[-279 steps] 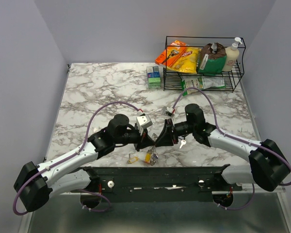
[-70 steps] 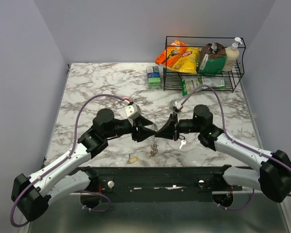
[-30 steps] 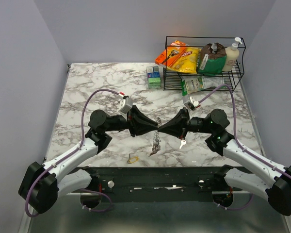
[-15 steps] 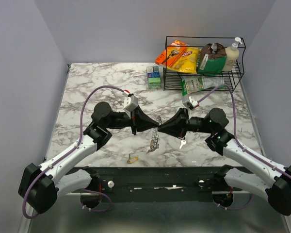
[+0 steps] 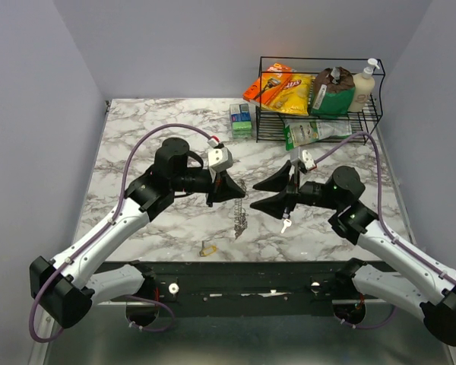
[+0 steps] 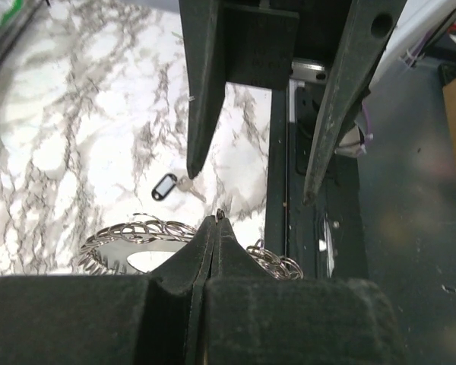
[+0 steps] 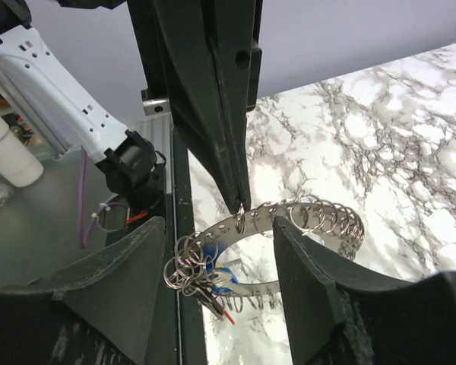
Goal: Put the keys on the keyring
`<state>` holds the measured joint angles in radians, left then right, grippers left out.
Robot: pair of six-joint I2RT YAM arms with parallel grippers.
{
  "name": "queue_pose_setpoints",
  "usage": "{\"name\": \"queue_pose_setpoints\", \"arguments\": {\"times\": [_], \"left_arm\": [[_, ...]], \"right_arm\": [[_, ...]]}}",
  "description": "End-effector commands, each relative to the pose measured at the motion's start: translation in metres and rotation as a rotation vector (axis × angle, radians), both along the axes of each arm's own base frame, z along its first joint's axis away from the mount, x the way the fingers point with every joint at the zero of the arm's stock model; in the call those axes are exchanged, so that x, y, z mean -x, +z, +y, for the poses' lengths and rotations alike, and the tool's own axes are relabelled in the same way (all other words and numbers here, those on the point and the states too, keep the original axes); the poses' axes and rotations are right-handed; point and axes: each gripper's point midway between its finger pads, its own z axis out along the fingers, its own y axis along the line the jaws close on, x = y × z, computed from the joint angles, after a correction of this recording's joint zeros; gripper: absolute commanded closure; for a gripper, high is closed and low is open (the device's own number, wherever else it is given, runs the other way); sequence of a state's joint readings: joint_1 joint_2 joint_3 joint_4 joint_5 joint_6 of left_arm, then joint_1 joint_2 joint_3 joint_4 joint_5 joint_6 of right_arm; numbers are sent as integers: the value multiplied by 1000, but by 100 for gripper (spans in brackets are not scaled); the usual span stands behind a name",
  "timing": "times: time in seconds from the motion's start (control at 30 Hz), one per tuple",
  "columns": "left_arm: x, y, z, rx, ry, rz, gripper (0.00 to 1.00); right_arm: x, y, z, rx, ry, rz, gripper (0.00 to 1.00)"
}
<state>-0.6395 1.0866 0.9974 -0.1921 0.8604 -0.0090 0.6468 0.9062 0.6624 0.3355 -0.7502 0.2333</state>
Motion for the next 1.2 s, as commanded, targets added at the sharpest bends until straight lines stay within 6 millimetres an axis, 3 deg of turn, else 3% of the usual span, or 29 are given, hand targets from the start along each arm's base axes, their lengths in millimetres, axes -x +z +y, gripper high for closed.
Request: {"name": "queue_pose_setpoints", "arguments": {"times": [0.0,0.23,0.57,0.6,0.63,0.8,0.93,1.13,1.17], "left_arm": [[13,-1,3,-60,-73,-14,100],[20,8,1,-32,-109,-20,100],[24,16,-4,5,-127,-24,100],[24,16,-4,6,-127,-24,100],[24,17,-4,12,-129,-28,100],[24,20,-8,35,-128,-24,100],[26,20,-12,40,-140,-26,100],[21,22,-12,37,-108,-36,100],[16,22,-11,35,-79,-47,96]], "right_arm": [[-1,6,2,19,17,-35,37],[5,0,8,36,87,-17,45],[8,-10,12,49,134,20,49],[9,-11,13,48,143,26,51],[10,-11,13,46,148,26,64],[11,-15,16,52,173,39,80],[9,-16,16,57,164,46,100],[6,-20,15,67,145,49,100],[6,-19,15,66,145,45,100]]}}
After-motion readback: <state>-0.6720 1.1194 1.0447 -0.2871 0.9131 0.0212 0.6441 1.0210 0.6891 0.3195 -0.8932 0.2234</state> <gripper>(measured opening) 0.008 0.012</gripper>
